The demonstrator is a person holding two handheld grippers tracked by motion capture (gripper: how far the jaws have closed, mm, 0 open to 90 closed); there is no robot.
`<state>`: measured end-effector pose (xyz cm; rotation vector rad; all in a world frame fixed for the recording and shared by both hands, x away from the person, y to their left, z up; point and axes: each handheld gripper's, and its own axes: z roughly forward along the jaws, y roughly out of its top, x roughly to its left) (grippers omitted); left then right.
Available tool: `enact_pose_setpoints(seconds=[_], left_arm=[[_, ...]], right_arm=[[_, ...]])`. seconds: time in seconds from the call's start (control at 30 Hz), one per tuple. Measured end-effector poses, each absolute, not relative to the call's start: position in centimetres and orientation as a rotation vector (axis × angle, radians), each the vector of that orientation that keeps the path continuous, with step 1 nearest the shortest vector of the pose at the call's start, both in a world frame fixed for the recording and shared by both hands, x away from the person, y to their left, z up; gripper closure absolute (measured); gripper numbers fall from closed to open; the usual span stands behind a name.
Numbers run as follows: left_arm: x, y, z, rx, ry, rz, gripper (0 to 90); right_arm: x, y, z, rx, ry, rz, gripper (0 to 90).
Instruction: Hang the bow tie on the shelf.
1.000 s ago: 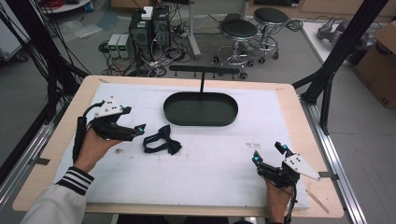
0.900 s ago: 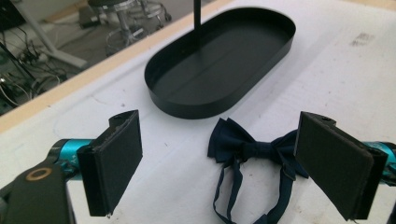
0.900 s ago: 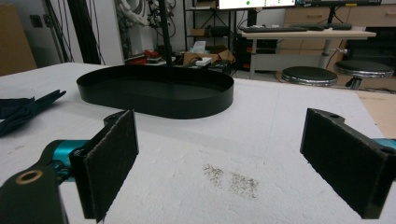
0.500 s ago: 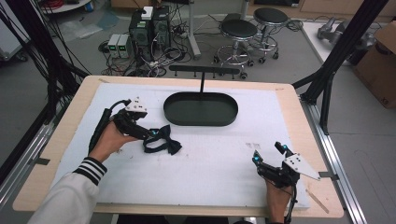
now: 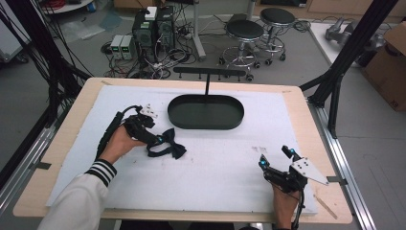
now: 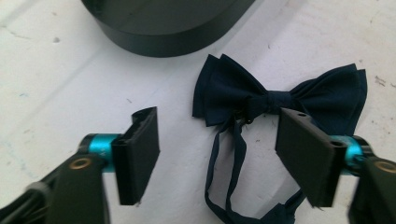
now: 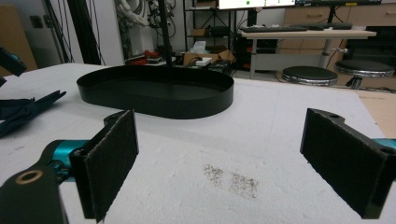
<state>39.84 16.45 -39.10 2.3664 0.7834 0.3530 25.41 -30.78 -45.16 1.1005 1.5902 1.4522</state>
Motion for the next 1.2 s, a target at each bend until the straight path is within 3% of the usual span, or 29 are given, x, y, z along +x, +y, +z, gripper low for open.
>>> enact_pose_setpoints(seconds=[0.57, 1.2], left_arm=[[40.1, 15.1, -40.6, 2.485, 0.756, 0.379, 46.5], [40.4, 14.1, -41.4, 2.571, 0.733, 0.338, 70.2]], right_arm=[[25.4, -30.8, -45.2, 1.106, 1.589, 1.453, 10.4], [25.4, -30.8, -45.2, 1.108, 1.589, 1.460, 10.4]])
